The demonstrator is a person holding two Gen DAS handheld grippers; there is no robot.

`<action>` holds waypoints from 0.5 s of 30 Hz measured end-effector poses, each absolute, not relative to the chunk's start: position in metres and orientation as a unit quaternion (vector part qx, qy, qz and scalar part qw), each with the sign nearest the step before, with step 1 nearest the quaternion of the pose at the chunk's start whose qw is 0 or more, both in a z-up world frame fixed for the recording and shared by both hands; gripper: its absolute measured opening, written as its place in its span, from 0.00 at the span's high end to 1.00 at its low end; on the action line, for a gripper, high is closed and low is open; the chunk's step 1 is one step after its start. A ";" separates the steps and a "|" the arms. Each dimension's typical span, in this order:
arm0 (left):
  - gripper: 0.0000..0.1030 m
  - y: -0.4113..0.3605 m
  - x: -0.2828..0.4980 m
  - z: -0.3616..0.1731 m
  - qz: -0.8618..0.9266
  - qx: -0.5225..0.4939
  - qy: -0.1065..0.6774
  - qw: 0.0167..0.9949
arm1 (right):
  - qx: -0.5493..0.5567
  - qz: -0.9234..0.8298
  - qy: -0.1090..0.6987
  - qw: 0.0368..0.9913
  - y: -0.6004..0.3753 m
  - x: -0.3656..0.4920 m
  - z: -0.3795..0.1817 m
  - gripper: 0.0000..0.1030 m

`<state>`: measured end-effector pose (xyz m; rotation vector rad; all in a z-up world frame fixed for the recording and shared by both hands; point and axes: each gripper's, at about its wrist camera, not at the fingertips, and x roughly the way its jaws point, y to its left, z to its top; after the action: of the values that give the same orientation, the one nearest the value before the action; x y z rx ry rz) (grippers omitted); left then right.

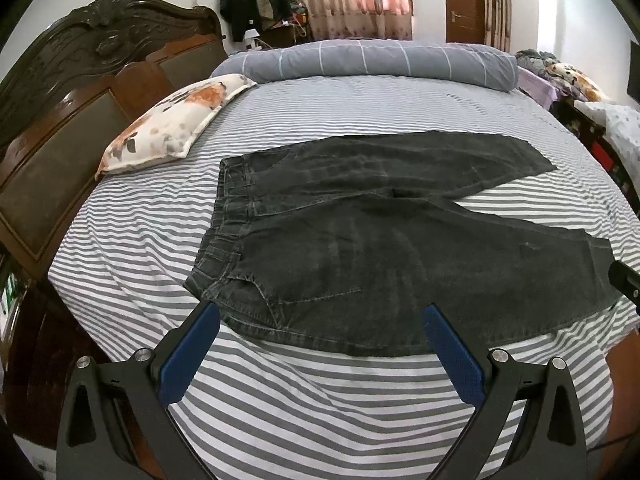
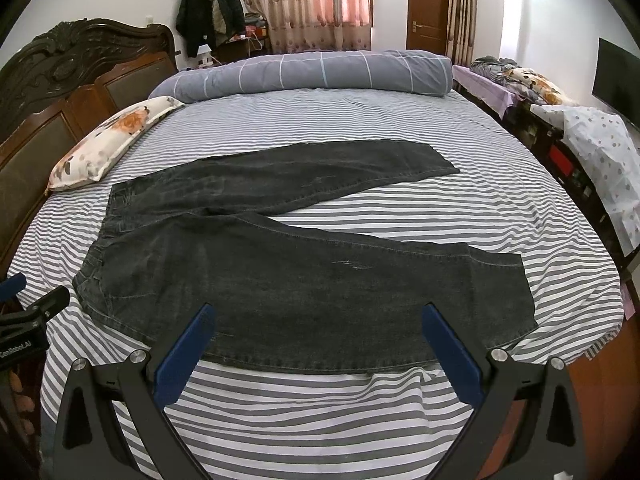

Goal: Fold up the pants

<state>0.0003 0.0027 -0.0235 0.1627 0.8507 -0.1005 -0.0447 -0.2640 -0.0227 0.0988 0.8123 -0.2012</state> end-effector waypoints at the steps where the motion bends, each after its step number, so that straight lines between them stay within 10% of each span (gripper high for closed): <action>1: 0.02 0.002 0.000 -0.023 -0.047 0.081 0.411 0.907 | 0.047 -0.097 0.394 0.913 -0.264 -0.044 -0.022 0.01; 15: 0.02 -0.003 0.002 -0.025 -0.052 0.084 0.419 0.903 | 0.046 -0.098 0.395 0.912 -0.262 -0.044 -0.022 0.01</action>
<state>0.0015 -0.0025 -0.0255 0.1741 0.8655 -0.1082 -0.0444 -0.2615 -0.0220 0.0955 0.8129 -0.2014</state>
